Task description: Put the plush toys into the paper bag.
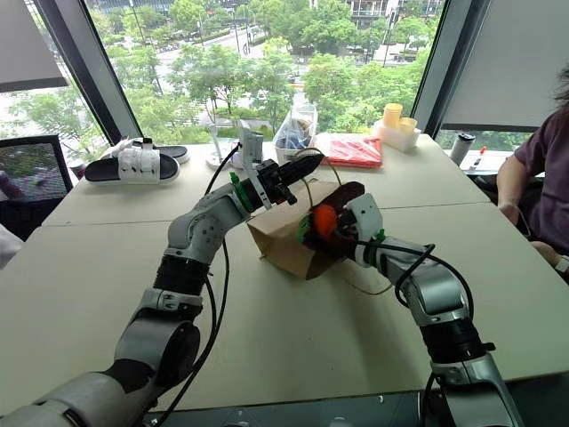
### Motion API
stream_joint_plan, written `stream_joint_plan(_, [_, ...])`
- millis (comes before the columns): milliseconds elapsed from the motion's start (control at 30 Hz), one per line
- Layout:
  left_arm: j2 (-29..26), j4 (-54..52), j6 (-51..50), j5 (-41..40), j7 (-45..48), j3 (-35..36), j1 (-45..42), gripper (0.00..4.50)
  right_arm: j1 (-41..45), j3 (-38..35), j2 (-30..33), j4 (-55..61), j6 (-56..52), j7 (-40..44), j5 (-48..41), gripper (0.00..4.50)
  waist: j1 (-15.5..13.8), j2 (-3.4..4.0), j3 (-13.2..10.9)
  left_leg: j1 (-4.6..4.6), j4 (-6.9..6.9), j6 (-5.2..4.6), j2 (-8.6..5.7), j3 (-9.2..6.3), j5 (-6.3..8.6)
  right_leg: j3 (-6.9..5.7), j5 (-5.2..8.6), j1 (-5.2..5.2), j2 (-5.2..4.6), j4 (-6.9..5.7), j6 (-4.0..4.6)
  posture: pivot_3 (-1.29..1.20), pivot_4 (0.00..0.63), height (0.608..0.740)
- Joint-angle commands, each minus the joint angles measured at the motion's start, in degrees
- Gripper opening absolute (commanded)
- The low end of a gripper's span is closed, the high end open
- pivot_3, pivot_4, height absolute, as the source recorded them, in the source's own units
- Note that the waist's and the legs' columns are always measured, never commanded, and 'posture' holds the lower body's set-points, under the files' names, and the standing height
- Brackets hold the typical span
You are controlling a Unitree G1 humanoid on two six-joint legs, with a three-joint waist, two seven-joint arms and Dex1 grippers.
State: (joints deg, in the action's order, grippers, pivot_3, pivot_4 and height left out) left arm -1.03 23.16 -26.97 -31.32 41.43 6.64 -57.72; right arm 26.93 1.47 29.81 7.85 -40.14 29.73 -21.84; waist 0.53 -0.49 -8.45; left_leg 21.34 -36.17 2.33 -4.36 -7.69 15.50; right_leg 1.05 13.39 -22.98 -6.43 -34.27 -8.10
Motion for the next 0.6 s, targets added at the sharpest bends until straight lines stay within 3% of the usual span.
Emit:
stream_joint_plan(33, [0.1,0.0,1.8,-0.3,0.1,0.6,-1.9,0.0,-4.0,-9.5,1.4,11.1,-4.3,0.9,-8.1,4.48,0.0,0.0,0.0,0.0,0.0,0.0,-0.01,0.0,0.0,0.0,0.0,0.0,0.0,0.01,0.0,0.0,0.15,0.74])
stream_joint_plan(167, [0.0,0.8,2.4,0.1,0.4,0.3,-1.9,0.0,-11.6,-24.8,2.4,20.4,-12.3,-0.8,-21.0,4.48,-0.2,-0.01,0.0,0.04,0.02,-0.08,-0.02,-0.05,0.05,0.0,0.0,0.01,-0.02,0.05,0.0,0.0,0.15,0.74])
stream_joint_plan(300, [0.2,1.6,2.7,0.0,1.3,-0.1,-1.9,0.0,-16.4,-33.8,1.1,20.0,-14.0,-6.0,-24.7,4.48,-0.1,-0.02,0.0,-0.07,0.0,-0.32,-0.01,-0.03,0.18,0.0,0.0,0.15,-0.01,0.06,0.0,0.0,0.15,0.74])
stream_joint_plan(600, [0.9,2.8,3.4,0.0,2.1,-0.2,-2.6,0.0,-23.8,-33.6,-10.7,15.7,-15.0,-16.2,-27.2,4.48,0.2,0.0,0.0,-0.18,0.02,-0.32,0.02,0.03,0.18,0.04,0.0,0.16,0.01,-0.03,0.0,0.0,0.15,0.74])
